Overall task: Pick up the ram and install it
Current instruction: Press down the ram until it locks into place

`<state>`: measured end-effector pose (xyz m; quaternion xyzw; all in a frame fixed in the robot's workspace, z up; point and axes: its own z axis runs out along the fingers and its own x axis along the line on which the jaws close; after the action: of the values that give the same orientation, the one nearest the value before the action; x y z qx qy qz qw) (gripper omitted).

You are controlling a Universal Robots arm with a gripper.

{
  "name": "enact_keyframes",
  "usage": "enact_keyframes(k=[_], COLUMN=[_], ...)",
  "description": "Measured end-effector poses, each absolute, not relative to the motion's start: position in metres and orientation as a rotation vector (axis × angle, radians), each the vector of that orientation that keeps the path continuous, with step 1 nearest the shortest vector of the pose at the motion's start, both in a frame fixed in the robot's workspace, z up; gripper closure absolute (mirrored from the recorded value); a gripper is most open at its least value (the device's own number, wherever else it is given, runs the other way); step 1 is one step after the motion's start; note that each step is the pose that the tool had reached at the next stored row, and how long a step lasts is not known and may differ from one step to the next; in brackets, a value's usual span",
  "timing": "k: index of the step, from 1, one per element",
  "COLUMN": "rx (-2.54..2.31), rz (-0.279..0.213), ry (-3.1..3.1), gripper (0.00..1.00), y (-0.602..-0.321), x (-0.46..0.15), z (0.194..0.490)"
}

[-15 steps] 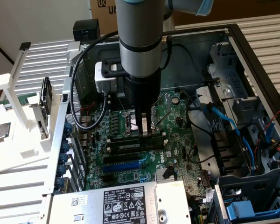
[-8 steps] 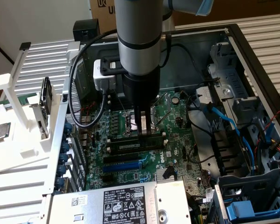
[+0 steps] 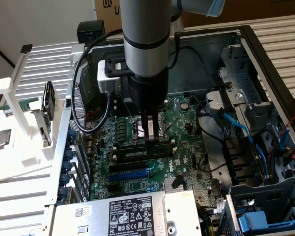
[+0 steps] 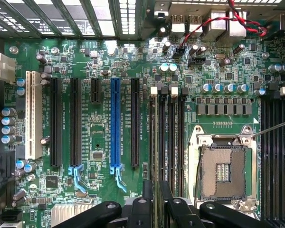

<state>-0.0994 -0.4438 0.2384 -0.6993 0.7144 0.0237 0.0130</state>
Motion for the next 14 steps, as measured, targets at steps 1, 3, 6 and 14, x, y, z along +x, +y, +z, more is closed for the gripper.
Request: enact_keyframes(k=[1,3,6,14], rx=[-2.179,-2.179,-2.179,-2.179], rz=[0.074,0.074,0.074,0.074], ry=[2.226,2.225,2.225,2.225], gripper=[0.80,0.80,0.80,0.90], y=[-0.4439,-0.4438,-0.4438,-0.4438], x=[-0.0996,-0.0998,-0.0999,-0.1000], z=[0.2388,0.2389,0.2391,0.2397])
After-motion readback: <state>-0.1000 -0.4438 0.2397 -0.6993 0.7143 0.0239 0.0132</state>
